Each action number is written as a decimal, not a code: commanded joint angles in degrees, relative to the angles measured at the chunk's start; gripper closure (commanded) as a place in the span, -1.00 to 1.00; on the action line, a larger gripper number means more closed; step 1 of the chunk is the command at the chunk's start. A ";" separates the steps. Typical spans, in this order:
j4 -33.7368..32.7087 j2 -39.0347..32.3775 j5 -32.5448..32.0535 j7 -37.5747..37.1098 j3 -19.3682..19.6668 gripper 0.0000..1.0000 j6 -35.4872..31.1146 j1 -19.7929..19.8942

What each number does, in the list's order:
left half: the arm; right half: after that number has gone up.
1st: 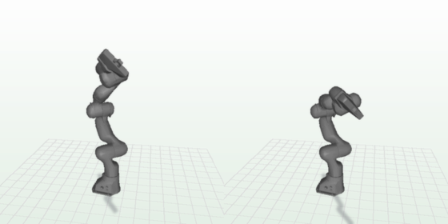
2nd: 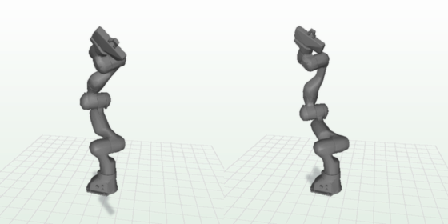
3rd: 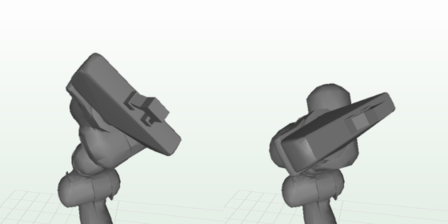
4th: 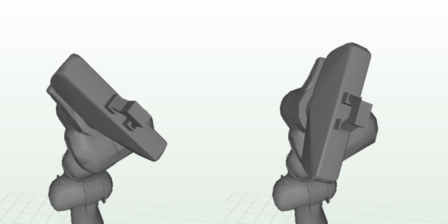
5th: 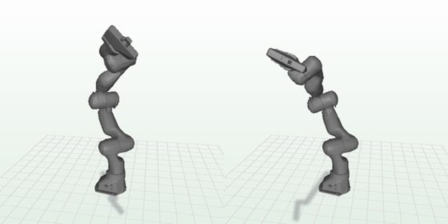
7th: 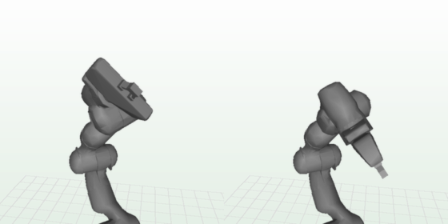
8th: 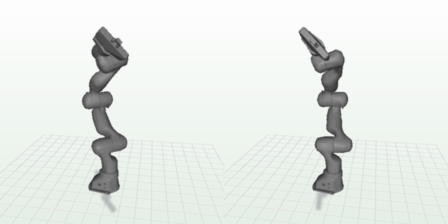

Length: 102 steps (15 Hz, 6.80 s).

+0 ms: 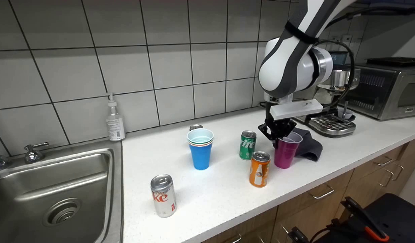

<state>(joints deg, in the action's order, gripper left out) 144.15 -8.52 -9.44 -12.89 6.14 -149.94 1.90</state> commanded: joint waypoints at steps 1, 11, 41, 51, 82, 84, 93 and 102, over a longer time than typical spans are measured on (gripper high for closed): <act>-0.44 0.36 -1.92 -2.16 0.61 0.99 0.11 -0.50; -0.06 5.88 -0.72 -0.36 -0.43 0.99 1.09 -0.55; -4.17 15.25 2.57 4.41 -7.68 0.99 3.79 -3.34; -8.17 14.06 8.87 15.36 -9.27 0.99 4.98 -7.34; -17.54 7.96 20.14 59.02 -12.59 0.99 15.59 -10.56; -17.36 7.49 19.79 60.10 -12.77 0.99 14.83 -10.57; -15.57 6.89 19.77 64.28 -14.02 0.99 9.73 -10.64; -12.20 7.46 19.31 71.09 -14.30 0.99 5.01 -10.44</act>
<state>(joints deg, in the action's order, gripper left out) 130.36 -1.91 10.20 54.69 -7.58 -142.92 -9.24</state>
